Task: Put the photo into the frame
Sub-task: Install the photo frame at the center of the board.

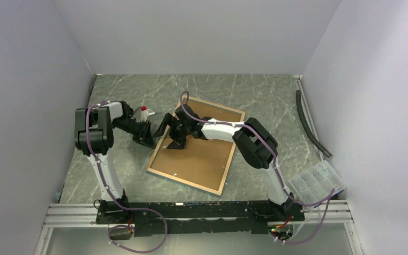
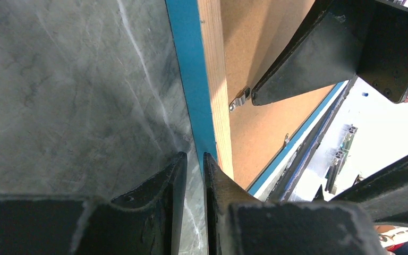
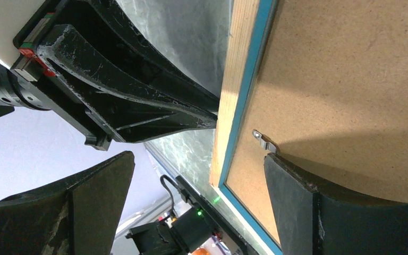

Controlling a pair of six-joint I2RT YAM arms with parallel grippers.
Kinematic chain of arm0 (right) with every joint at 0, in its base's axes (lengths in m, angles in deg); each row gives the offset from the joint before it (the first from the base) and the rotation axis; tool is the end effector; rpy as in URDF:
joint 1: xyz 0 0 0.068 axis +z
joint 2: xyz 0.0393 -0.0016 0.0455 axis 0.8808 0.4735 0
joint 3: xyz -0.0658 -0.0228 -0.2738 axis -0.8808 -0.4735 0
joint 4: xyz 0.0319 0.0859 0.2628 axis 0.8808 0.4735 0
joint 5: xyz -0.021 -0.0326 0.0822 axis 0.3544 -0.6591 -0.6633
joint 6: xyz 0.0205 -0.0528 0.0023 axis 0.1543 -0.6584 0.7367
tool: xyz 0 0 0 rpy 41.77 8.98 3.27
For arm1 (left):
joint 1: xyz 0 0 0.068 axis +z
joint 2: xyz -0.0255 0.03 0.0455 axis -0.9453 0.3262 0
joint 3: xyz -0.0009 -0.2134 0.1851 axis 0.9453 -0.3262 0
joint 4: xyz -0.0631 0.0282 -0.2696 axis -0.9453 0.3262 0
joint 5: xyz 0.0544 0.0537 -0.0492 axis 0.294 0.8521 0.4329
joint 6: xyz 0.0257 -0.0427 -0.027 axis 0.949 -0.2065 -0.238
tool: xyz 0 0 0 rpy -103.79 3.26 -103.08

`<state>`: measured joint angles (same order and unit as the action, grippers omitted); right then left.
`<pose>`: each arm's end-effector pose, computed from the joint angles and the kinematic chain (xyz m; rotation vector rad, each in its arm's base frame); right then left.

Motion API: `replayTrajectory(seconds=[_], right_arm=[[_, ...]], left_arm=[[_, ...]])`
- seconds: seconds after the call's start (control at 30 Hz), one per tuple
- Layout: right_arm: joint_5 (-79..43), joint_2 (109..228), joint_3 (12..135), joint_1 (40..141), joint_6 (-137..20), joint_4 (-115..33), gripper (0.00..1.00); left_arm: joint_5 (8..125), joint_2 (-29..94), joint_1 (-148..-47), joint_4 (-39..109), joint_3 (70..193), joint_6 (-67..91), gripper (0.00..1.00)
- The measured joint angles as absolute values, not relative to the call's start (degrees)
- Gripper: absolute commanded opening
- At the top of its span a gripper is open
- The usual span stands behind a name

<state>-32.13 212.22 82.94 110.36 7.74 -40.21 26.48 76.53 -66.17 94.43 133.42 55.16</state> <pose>0.3201 0.3858 0.1476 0.3407 2.7090 1.3495 0.3626 0.0008 0.1126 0.5299 2.7363 -1.2734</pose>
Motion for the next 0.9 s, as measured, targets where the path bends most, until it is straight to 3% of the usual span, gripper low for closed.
replayTrajectory(seconds=[0.9], right_arm=[[-27.71,212.42,85.61,111.97,3.52,-34.37,0.97]], left_arm=[[26.44,76.51,-66.17,93.88,132.91,54.90,0.21]])
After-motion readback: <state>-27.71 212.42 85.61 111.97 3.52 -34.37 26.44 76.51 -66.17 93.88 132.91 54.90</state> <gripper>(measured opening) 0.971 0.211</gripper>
